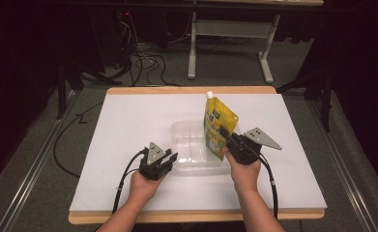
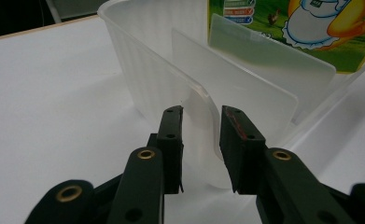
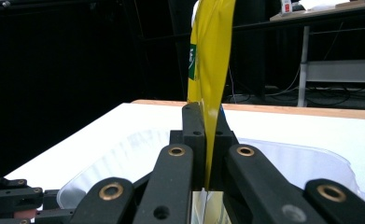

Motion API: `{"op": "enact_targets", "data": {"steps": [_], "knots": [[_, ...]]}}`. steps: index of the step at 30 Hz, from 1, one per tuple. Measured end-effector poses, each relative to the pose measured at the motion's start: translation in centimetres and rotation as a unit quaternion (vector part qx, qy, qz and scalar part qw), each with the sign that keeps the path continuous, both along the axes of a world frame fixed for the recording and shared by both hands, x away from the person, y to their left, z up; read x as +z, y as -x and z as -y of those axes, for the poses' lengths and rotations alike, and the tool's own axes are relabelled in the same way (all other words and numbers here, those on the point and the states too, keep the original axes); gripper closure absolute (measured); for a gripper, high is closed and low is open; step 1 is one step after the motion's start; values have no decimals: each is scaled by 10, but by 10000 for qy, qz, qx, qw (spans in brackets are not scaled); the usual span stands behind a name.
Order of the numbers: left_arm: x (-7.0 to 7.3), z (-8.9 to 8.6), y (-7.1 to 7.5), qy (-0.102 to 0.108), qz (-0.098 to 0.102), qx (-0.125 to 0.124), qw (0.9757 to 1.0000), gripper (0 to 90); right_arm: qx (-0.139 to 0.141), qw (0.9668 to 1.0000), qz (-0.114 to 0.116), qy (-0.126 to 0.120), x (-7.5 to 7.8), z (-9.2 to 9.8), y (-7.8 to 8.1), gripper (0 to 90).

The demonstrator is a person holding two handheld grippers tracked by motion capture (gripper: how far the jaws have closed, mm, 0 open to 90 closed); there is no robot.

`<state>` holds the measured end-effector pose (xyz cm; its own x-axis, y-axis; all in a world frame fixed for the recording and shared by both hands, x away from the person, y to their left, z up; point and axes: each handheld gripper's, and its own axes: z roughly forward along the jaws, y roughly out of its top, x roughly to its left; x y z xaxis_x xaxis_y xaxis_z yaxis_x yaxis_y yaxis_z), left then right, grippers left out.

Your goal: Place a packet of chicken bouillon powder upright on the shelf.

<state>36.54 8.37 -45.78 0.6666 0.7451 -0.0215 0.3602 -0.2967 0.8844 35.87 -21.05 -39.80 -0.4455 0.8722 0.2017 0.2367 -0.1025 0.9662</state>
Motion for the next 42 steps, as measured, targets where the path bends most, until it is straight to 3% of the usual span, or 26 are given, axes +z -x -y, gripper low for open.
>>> {"op": "enact_targets", "data": {"steps": [25,37,39,42], "knots": [[1,-5,3,160,-4,43,9999,691,65,9990,-47,445,-6,2,10,883],[2,-8,3,217,25,86,9997,656,159,9980,-149,596,-7,-2,8,749],[2,-8,4,216,27,81,9997,645,201,9976,-179,641,-7,-3,7,661],[2,-9,3,208,13,77,9998,634,251,9972,-202,676,-7,-4,6,611]]}}
